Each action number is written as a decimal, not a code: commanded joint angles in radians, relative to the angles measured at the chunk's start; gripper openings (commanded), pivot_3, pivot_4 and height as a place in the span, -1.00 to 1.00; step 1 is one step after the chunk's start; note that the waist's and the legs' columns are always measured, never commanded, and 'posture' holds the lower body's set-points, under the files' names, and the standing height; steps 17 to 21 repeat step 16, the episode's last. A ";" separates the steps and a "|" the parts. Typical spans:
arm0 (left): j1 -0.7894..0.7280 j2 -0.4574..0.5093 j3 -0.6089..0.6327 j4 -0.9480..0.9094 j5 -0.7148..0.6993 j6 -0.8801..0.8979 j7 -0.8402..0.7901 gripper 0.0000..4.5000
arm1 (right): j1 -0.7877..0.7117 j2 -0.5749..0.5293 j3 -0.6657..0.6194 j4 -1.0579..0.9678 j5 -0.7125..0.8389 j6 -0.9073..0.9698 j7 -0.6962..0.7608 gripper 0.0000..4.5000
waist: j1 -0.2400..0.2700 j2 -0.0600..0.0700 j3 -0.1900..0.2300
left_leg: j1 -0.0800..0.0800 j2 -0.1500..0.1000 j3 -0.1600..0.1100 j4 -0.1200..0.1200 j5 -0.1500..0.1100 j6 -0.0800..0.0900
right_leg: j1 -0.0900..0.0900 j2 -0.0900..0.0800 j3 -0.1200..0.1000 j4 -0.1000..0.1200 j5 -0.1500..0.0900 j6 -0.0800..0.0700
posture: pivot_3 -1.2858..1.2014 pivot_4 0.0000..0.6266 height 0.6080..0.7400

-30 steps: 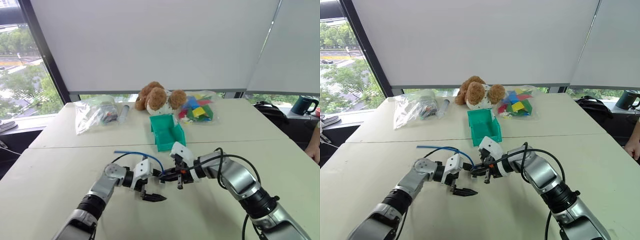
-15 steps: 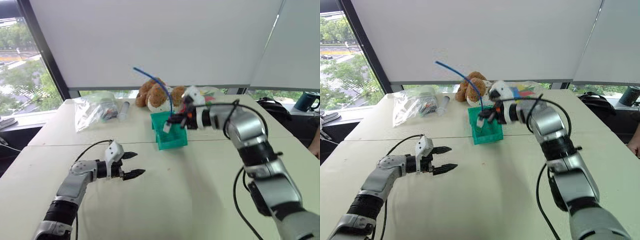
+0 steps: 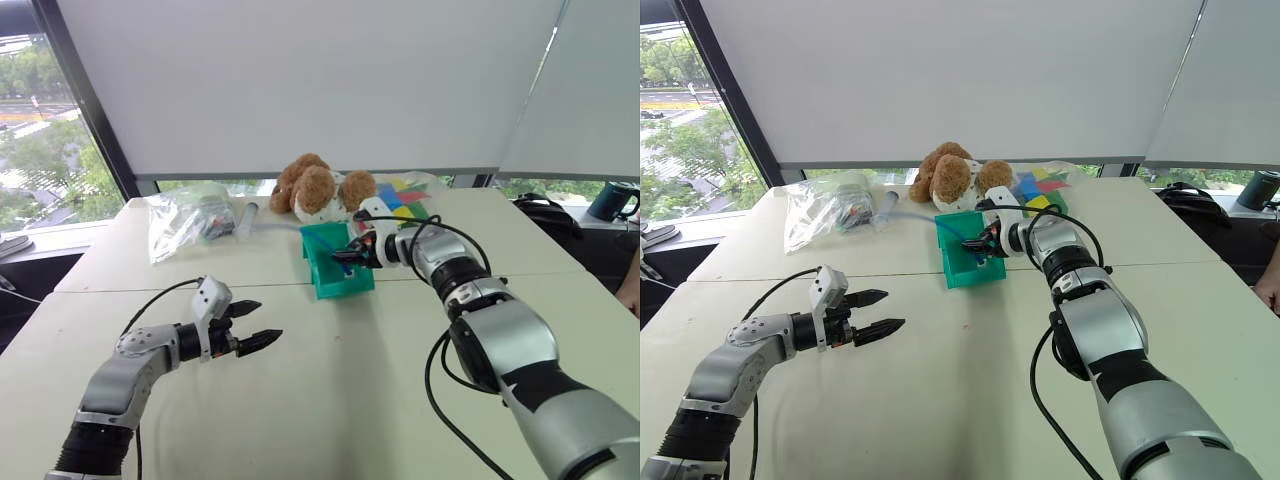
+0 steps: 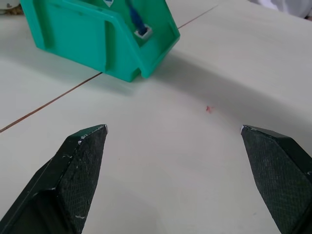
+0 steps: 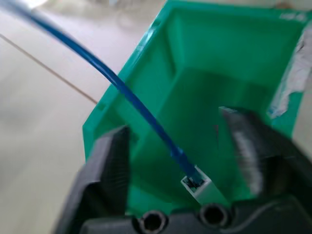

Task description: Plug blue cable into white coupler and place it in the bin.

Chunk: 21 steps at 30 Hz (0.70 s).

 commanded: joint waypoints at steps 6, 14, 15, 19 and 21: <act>0.024 0.036 0.061 -0.109 -0.080 0.071 0.035 1.00 | 0.007 -0.166 -0.009 -0.315 -0.004 0.048 0.236 0.98 | 0.005 0.000 0.001 | 0.000 0.000 0.000 0.000 0.001 -0.001 | 0.000 0.001 0.000 0.000 0.000 0.000 | 0.03 -0.52 1.00; 0.040 0.095 0.106 -0.146 -0.132 0.121 0.039 1.00 | 0.617 -0.506 -0.121 -1.380 0.232 0.505 0.395 0.98 | 0.011 0.000 0.003 | 0.001 -0.001 -0.002 0.001 0.000 0.000 | 0.003 0.001 -0.001 -0.001 0.000 0.001 | 0.03 -0.52 1.00; 0.043 0.105 0.115 -0.155 -0.142 0.131 0.039 1.00 | 0.699 -0.535 -0.159 -1.483 0.266 0.564 0.378 0.98 | 0.012 0.000 0.004 | 0.001 0.000 -0.003 0.001 0.000 0.000 | 0.003 0.001 -0.001 0.000 0.000 0.001 | 0.03 -0.52 1.00; 0.043 0.111 0.120 -0.164 -0.156 0.146 0.042 1.00 | 0.757 -0.551 -0.192 -1.551 0.295 0.610 0.358 0.98 | 0.012 0.000 0.004 | 0.001 0.000 -0.003 0.001 0.000 0.000 | 0.003 0.001 -0.001 0.000 0.000 0.001 | 0.03 -0.52 1.00; 0.043 0.111 0.120 -0.164 -0.156 0.146 0.042 1.00 | 0.757 -0.551 -0.192 -1.551 0.295 0.610 0.358 0.98 | 0.012 0.000 0.004 | 0.001 0.000 -0.003 0.001 0.000 0.000 | 0.003 0.001 -0.001 0.000 0.000 0.001 | 0.03 -0.52 1.00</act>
